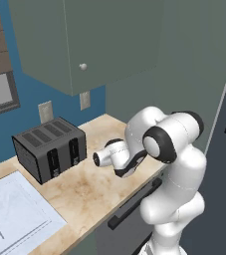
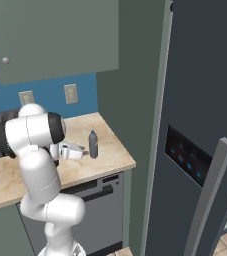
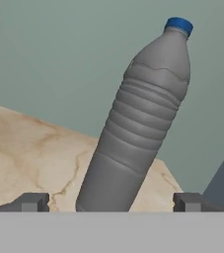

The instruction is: Take the bottled waters from the counter and place them in the freezer to freeze. Close the freezer door after placing the bottles.

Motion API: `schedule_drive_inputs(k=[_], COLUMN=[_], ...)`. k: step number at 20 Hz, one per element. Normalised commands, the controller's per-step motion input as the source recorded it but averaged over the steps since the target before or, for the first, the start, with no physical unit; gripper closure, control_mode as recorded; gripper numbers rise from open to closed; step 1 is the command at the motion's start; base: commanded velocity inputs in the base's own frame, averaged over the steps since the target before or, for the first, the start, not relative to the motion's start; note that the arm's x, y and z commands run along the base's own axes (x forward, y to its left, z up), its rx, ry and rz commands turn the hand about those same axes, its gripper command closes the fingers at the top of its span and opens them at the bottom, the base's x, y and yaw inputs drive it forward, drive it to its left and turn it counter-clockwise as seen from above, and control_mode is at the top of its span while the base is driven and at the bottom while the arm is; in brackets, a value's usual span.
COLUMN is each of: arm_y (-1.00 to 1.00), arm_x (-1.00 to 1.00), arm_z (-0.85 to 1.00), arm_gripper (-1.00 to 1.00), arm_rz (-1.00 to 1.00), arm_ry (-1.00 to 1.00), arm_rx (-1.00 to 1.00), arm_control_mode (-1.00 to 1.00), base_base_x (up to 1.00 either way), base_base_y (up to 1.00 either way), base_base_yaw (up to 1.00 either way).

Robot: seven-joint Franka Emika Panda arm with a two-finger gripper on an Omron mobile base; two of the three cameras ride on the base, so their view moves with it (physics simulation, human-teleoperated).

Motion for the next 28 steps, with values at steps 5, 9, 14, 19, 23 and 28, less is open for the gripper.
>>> schedule_drive_inputs(k=[5,9,14,19,23,28], arm_y=[-0.18,-0.12,-0.03,0.0,-0.02,-0.09], arm_x=[0.0,0.01,0.03,0.06,0.08,0.05], arm_z=[-0.06,-0.08,-0.07,-0.01,0.0,0.0], arm_gripper=[-1.0,-1.0,-1.0,-1.0,-1.0,-1.0], arm_rz=[0.0,0.0,0.0,0.0,0.0,0.0], arm_ry=[0.0,0.0,0.0,-0.02,-0.05,-0.04], arm_rx=[0.0,0.0,0.0,0.0,0.0,0.01], arm_control_mode=[-1.0,-1.0,-1.0,-1.0,-1.0,-1.0], base_base_x=[0.0,0.0,0.0,0.0,0.0,0.0], base_base_y=[0.0,0.0,0.0,0.0,0.0,0.0], base_base_yaw=[0.0,0.0,0.0,0.0,0.0,0.0])
